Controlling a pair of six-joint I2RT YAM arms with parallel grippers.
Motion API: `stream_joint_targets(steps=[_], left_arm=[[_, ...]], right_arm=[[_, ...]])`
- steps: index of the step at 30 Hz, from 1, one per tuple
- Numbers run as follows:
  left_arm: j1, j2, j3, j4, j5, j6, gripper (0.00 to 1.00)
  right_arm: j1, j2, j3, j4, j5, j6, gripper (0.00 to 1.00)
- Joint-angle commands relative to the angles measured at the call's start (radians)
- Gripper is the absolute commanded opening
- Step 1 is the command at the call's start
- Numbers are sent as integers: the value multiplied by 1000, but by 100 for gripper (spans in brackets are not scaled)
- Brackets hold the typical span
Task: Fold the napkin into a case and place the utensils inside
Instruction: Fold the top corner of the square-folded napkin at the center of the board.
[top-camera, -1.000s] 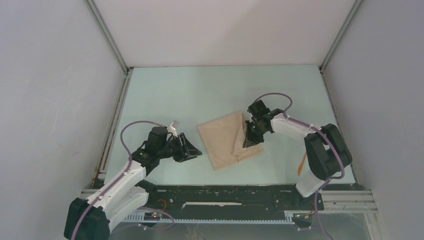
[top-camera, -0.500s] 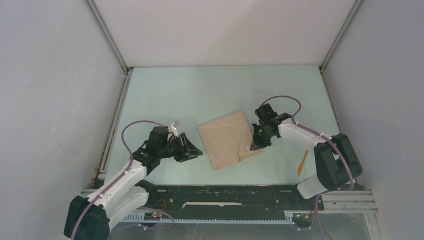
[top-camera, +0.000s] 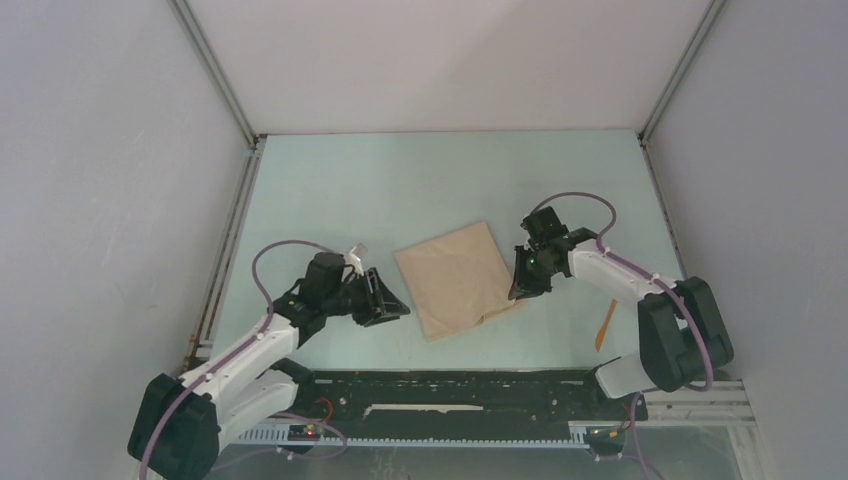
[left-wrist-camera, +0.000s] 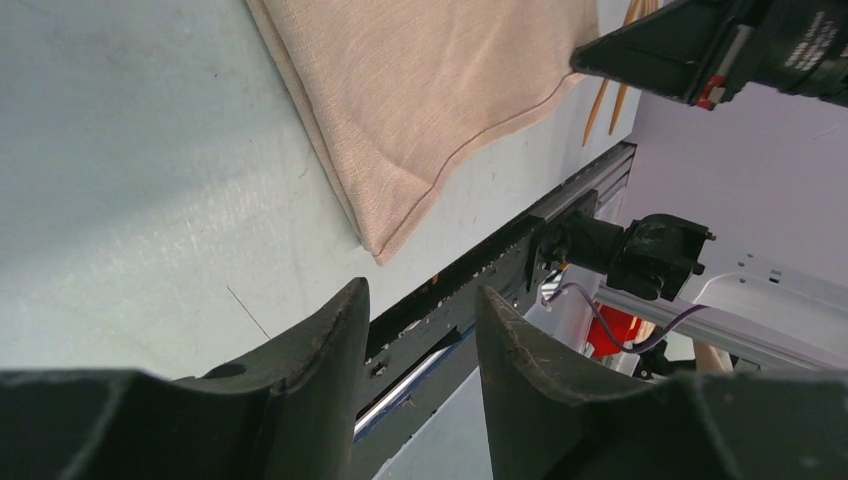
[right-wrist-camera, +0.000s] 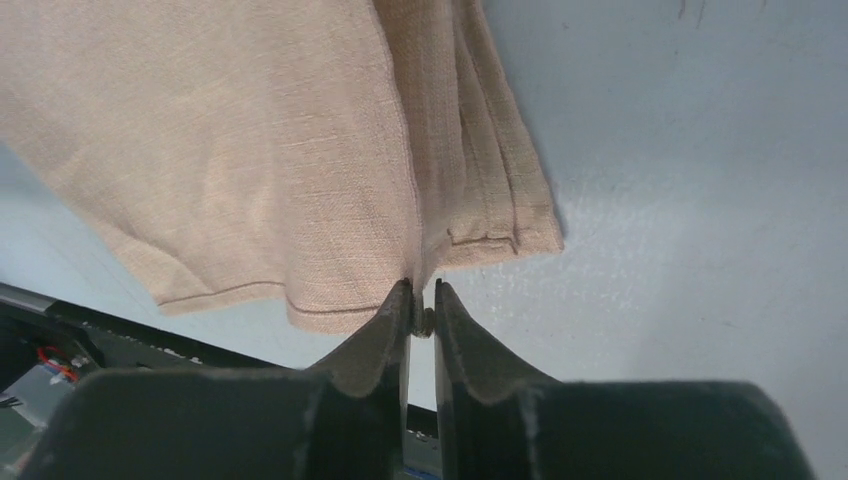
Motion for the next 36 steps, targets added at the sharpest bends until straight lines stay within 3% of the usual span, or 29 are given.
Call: stream_joint_targets(steps=[1, 7, 13, 18, 23, 29, 36], left_arm=[[-37, 50, 44, 56, 24, -8, 48], [-74, 75, 51, 72, 13, -15, 48], [-75, 82, 38, 85, 10, -18, 48], [-77, 88, 39, 91, 15, -18, 47], [-77, 73, 29, 82, -36, -28, 47], [-73, 35, -6, 130, -118, -97, 45], [-28, -67, -71, 86, -143, -115, 48]], right_arm=[[-18, -29, -8, 56, -74, -27, 22], [-36, 0, -11, 89, -141, -14, 25], [-32, -30, -12, 66, -108, -20, 34], [-32, -29, -11, 77, -137, -12, 17], [7, -24, 14, 106, -169, 0, 15], [105, 185, 193, 166, -196, 8, 8], [177, 502, 524, 167, -268, 0, 7]])
